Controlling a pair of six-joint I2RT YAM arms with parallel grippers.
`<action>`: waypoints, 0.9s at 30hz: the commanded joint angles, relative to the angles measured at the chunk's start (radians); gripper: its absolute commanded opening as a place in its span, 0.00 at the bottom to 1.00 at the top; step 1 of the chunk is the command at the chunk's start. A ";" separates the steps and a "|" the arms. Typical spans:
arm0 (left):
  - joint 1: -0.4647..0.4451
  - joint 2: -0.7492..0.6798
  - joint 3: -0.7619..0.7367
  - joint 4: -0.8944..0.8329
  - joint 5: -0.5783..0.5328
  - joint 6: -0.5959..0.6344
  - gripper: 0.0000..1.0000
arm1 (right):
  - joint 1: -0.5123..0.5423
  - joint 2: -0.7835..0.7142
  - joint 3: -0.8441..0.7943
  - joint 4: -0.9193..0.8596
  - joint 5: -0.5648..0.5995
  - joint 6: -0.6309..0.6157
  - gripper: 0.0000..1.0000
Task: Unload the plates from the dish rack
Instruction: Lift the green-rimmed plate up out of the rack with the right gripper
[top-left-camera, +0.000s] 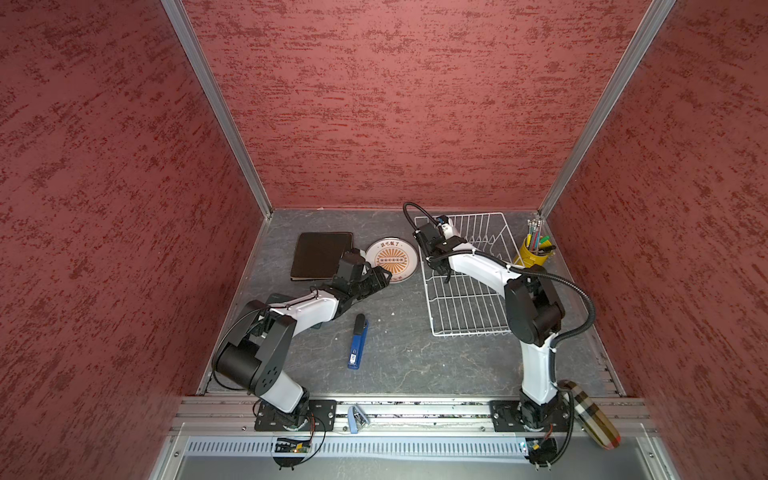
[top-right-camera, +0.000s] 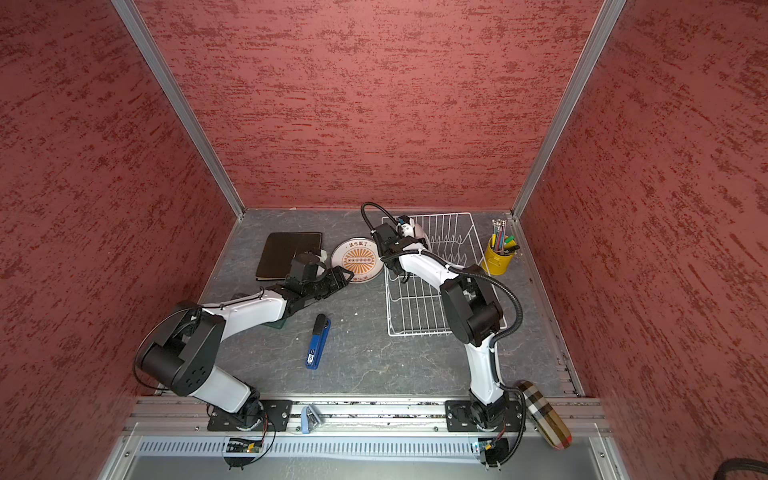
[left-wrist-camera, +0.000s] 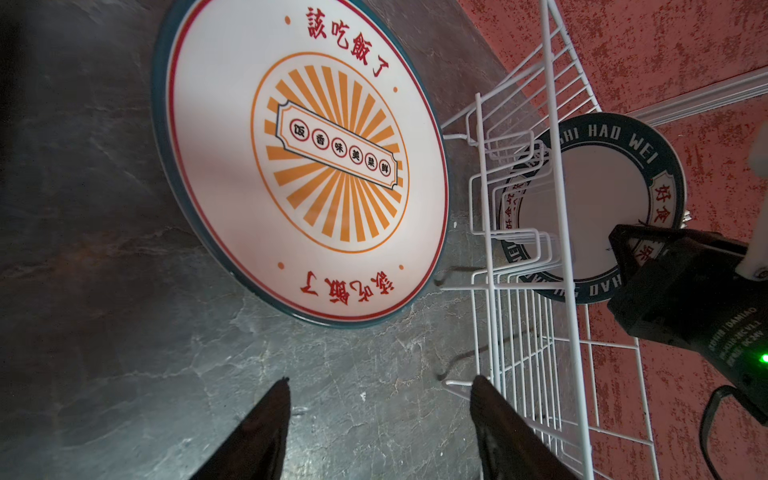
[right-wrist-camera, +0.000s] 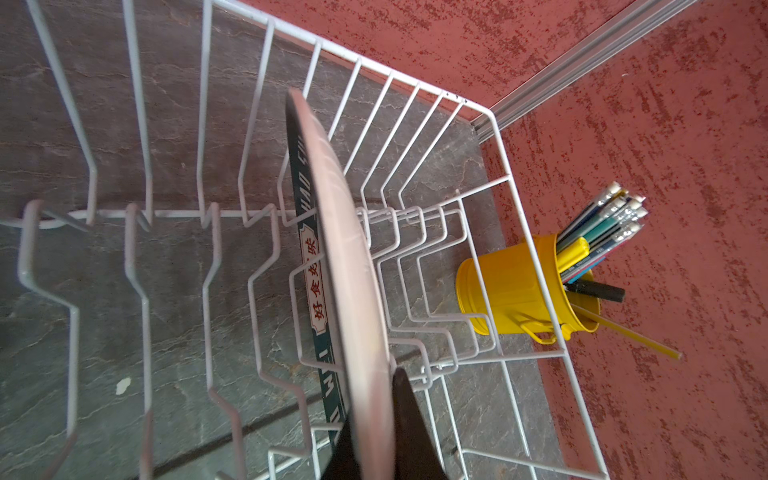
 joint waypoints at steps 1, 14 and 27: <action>-0.009 0.003 0.024 -0.007 -0.013 0.014 0.69 | 0.000 -0.051 0.016 -0.028 0.123 -0.015 0.00; -0.017 0.002 0.026 -0.014 -0.020 0.012 0.69 | 0.010 -0.132 0.045 -0.019 0.187 -0.089 0.00; -0.026 -0.008 0.026 -0.007 -0.020 0.006 0.69 | 0.090 -0.289 0.055 0.049 0.237 -0.170 0.00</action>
